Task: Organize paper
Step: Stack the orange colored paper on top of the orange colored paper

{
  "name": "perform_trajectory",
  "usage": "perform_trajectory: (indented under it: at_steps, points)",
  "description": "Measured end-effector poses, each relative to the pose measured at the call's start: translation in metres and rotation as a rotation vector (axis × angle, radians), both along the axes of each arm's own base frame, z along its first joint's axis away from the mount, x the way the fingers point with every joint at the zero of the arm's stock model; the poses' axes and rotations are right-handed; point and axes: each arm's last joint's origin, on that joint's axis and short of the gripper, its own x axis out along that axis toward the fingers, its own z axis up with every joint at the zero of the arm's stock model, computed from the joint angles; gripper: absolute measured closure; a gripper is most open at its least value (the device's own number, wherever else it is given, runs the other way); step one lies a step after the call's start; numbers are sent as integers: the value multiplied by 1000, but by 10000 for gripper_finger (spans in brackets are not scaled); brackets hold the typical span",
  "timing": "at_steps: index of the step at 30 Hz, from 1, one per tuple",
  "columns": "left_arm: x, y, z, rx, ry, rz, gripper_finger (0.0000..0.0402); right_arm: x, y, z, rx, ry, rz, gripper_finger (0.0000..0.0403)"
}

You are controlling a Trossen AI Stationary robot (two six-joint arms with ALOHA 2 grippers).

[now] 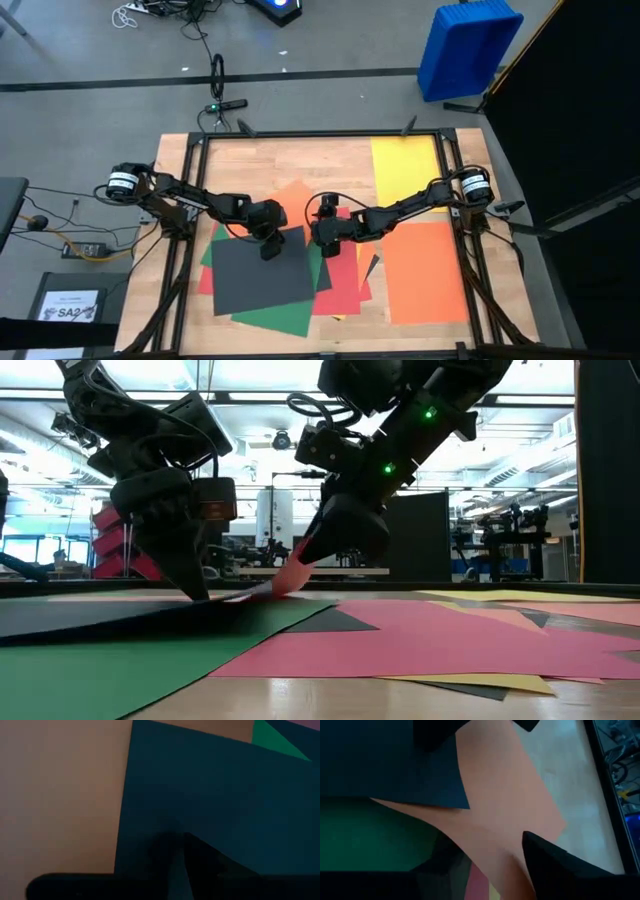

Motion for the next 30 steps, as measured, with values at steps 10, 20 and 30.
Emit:
perform_trajectory:
  at_steps: [10, 20, 30]
  points:
    - [0, -1, 0, -25, -7, -12, 364, 0, 0, 0, 7, 3, 7, 388]
    - [9, 1, 19, -60, 18, -51, 346, 0, 0, -1, 4, 11, 22, 400]
    - [20, 16, 53, 41, 93, -75, 324, 0, 2, -1, -7, 34, 71, 402]
